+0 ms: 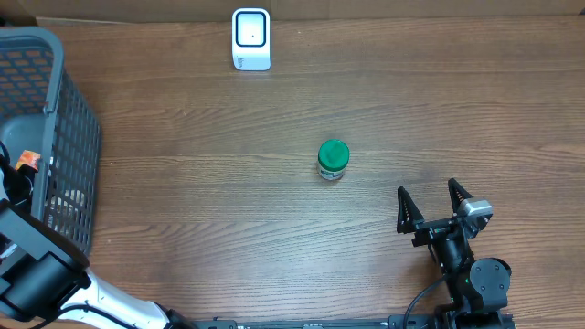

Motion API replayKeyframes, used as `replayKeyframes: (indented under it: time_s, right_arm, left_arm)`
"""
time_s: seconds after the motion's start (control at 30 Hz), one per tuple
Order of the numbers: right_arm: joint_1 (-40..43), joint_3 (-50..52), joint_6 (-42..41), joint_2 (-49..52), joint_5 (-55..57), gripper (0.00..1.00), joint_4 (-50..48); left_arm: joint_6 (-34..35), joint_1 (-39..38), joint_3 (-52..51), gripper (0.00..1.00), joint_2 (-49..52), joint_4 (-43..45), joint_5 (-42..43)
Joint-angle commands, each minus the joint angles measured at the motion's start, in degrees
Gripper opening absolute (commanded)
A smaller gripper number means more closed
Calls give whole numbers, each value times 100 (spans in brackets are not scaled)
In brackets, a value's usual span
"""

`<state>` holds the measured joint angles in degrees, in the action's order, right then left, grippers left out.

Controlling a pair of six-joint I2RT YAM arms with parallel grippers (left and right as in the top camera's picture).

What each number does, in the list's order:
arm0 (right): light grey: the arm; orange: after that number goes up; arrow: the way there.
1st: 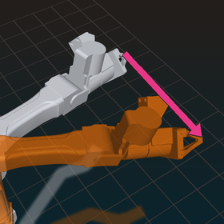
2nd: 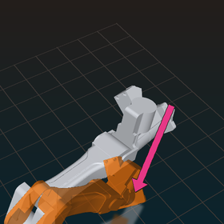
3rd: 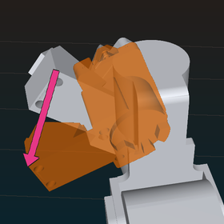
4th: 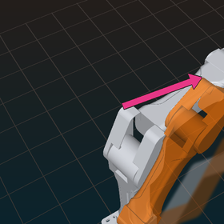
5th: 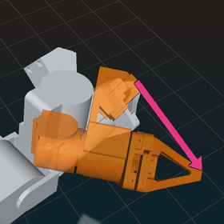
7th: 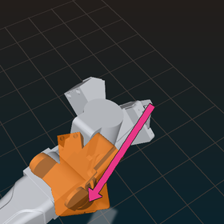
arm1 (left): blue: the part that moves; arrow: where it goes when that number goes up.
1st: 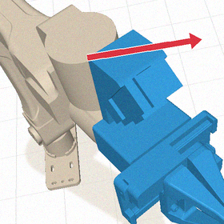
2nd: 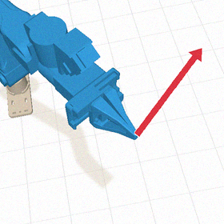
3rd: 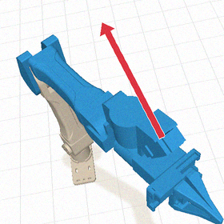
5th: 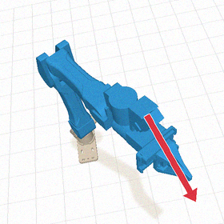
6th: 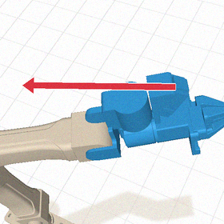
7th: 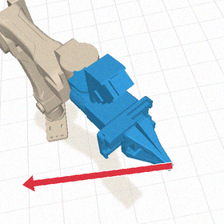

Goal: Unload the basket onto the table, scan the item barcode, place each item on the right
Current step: 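Return the left gripper to the basket and grasp the clear bread bag, then carry the bread bag out and place it left of the jar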

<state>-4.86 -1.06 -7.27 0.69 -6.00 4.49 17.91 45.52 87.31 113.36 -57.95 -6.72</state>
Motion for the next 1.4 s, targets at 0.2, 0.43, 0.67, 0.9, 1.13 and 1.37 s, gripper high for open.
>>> replayKeyframes:
  time_s: [0.2, 0.43, 0.67, 0.9, 1.13, 1.37]
  right_arm:
    - [33, 61, -13, -24, -11, 100, -26]
    - [33, 61, -15, -24, -9, 100, -26]
    - [33, 61, -15, -24, -9, 100, -26]
    - [33, 61, -15, -24, -11, 100, -26]
    - [33, 61, -15, -24, -11, 100, -26]
    - [33, 61, -15, -24, -11, 100, -26]
  left_arm:
    - [50, 63, 76, 4, 374, -160, 105]
    - [52, 52, 1311, 4, 367, -1045, 678]
    - [52, 46, 3569, 4, 184, -2011, 1381]
    - [52, -214, 5233, 4, -444, -2402, 1615]
    - [-109, -1117, 5530, 4, -1340, -2387, 1849]
    - [-590, -3027, 5506, 4, -1488, -3023, 1530]
